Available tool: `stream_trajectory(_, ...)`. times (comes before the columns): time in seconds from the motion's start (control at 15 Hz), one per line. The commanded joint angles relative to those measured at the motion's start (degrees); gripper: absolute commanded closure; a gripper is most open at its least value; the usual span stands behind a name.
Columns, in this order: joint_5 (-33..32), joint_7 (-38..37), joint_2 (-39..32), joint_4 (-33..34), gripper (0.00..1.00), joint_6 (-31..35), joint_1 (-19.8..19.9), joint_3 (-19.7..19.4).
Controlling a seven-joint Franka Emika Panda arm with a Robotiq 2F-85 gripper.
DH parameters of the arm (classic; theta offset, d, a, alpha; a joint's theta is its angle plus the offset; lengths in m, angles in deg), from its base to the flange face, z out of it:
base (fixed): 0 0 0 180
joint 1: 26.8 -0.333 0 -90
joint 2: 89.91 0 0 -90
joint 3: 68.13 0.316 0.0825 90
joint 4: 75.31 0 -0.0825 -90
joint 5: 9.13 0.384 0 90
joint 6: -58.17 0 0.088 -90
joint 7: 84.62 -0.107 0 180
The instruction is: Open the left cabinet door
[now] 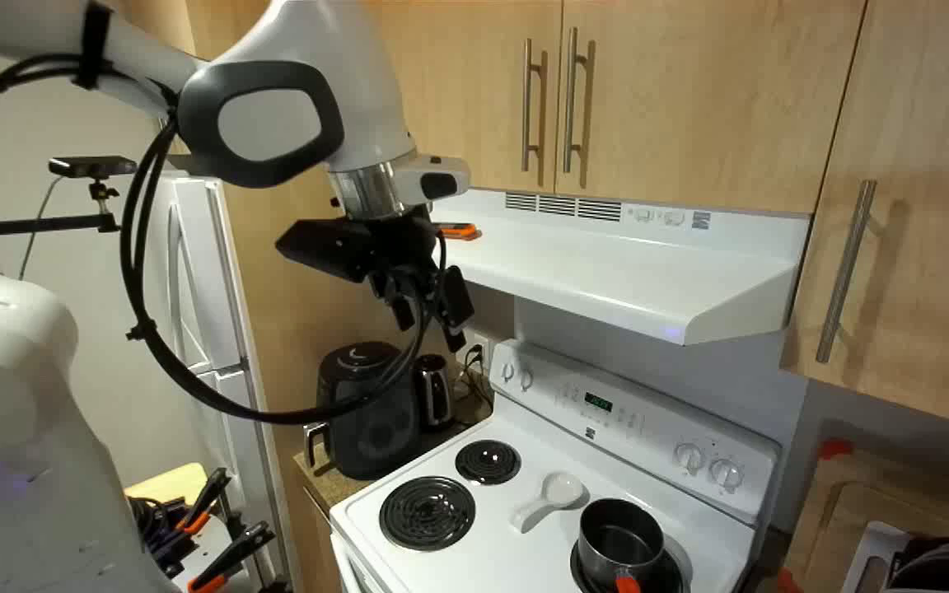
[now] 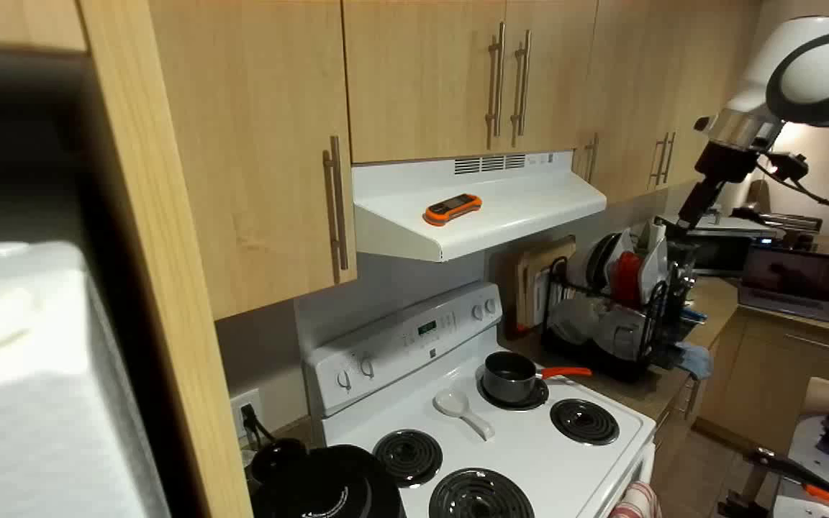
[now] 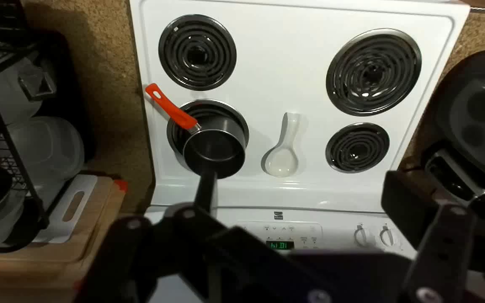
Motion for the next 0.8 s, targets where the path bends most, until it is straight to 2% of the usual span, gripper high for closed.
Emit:
stream_trajectory(0.0, 0.7, 0.5, -0.1, -0.4, 0.0, -0.5, 0.6, 0.7)
stream_trajectory(0.73, 0.7, 0.5, -0.3, -1.5, 0.0, -0.5, 0.6, 0.7)
